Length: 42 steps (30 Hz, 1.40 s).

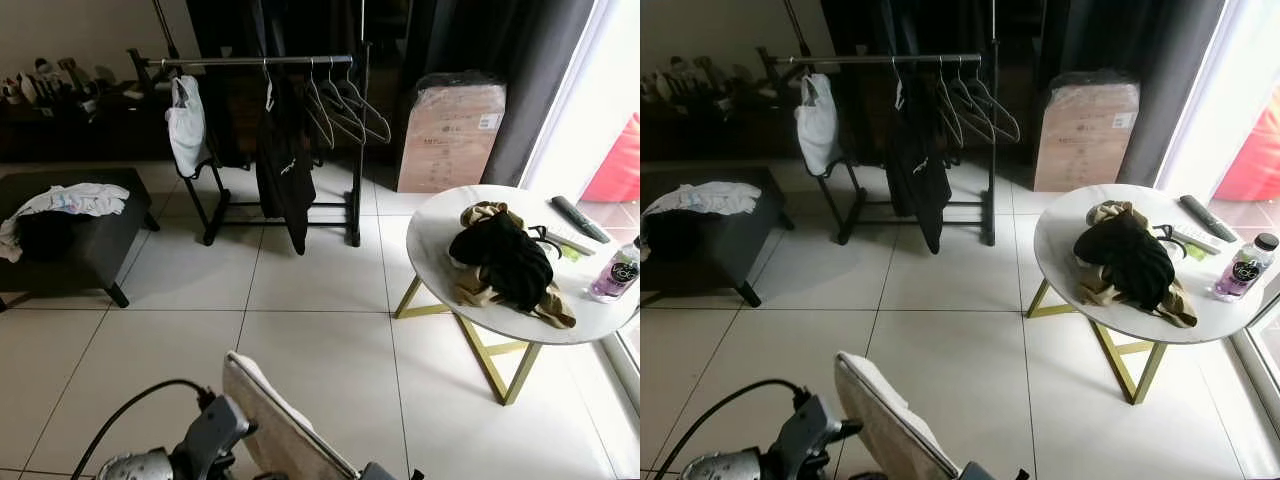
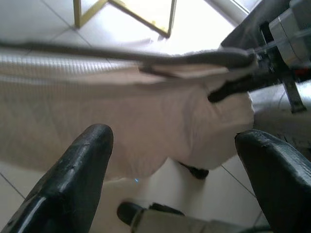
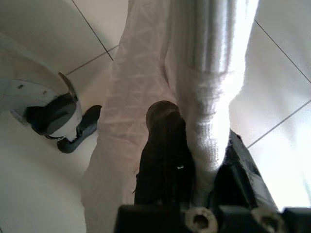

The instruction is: Hang hanger

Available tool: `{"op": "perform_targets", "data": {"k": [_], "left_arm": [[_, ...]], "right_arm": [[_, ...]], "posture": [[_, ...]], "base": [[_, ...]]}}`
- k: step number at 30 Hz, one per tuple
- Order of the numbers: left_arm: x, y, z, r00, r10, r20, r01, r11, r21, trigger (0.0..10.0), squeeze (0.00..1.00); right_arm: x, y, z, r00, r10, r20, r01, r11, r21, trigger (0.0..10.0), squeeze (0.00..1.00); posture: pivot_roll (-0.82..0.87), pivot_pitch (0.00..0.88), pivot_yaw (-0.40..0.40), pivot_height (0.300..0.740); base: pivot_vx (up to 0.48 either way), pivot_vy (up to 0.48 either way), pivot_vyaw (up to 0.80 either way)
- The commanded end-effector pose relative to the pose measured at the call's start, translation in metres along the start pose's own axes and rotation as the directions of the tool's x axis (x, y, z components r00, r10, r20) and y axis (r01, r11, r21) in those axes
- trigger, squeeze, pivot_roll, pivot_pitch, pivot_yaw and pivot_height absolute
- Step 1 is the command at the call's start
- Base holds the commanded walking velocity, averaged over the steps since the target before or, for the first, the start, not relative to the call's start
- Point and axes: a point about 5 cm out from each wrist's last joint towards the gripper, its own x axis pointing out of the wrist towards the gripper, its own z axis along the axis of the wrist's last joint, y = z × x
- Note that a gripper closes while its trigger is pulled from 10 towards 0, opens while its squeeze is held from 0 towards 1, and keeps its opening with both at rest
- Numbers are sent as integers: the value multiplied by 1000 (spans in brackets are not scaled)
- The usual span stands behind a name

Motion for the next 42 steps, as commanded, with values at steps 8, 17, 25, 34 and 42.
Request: {"op": "perform_targets", "data": {"k": [8,17,25,34,42], "left_arm": [[-2,22,7,943,298,145,-280,951,-130,10000,0],[-22,78,-27,519,855,25,-792,491,-361,10000,0],[-13,64,-97,558,784,-272,-829,509,-232,10000,0],[-12,62,-103,551,779,-299,-834,500,-234,10000,0],[-12,62,-103,551,779,-299,-834,500,-234,10000,0]], "right_arm": [[-7,-121,13,947,-219,-235,261,952,163,0,0],[-21,-144,5,851,-484,-203,483,569,666,0,0],[-41,-137,-39,764,-516,-388,616,406,675,0,0],[-42,-134,-43,765,-506,-398,619,407,672,0,0],[-42,-134,-43,765,-506,-398,619,407,672,0,0]], "posture": [[-45,152,16,740],[-52,131,16,740],[-59,105,16,740],[-58,102,15,740],[-58,102,15,740]], "base": [[0,0,0],[0,0,0],[0,0,0],[0,0,0],[0,0,0]]}}
